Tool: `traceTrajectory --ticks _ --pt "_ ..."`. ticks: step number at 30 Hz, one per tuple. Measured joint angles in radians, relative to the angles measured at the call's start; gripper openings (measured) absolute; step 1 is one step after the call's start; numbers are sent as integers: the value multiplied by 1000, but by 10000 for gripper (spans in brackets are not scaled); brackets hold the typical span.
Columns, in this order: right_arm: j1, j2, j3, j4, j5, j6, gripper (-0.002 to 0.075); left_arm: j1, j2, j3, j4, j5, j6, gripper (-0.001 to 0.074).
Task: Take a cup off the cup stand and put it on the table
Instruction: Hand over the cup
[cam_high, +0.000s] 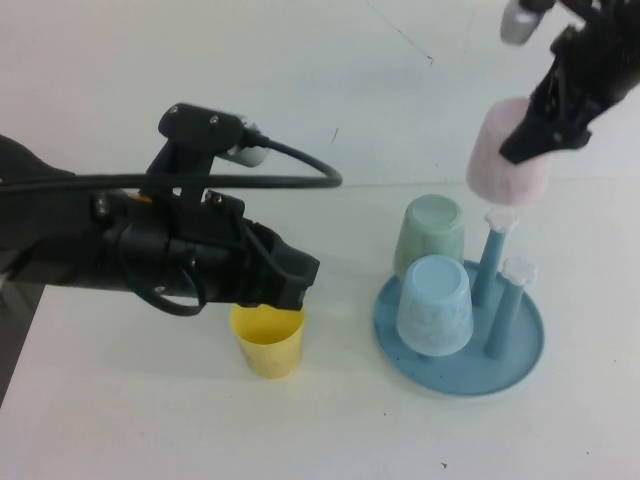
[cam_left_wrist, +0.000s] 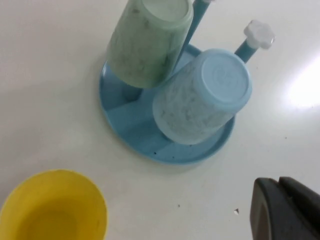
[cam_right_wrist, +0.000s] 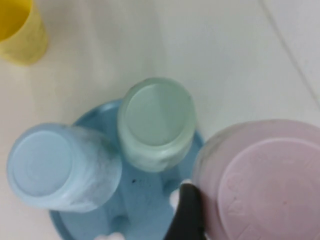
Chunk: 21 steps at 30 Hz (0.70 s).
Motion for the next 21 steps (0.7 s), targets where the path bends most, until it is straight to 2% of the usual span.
traceTrajectory --ticks 7,10,12,14,19,21 --pt "0 -25 -114 25 0 92 562 0 0 0 -140 -14 0 -3" --pt "0 -41 -117 95 0 122 562 0 0 0 -260 -23 35 1" --pt "0 -43 -117 162 0 129 562 0 2 0 -374 -29 106 35" --pt "0 -43 -117 229 0 129 562 0 2 -2 -479 -36 163 117" --pt "0 -43 -117 352 0 129 562 35 2 -30 -698 -46 198 441" --pt "0 -43 -117 379 0 129 562 74 2 -34 -768 -50 200 543"
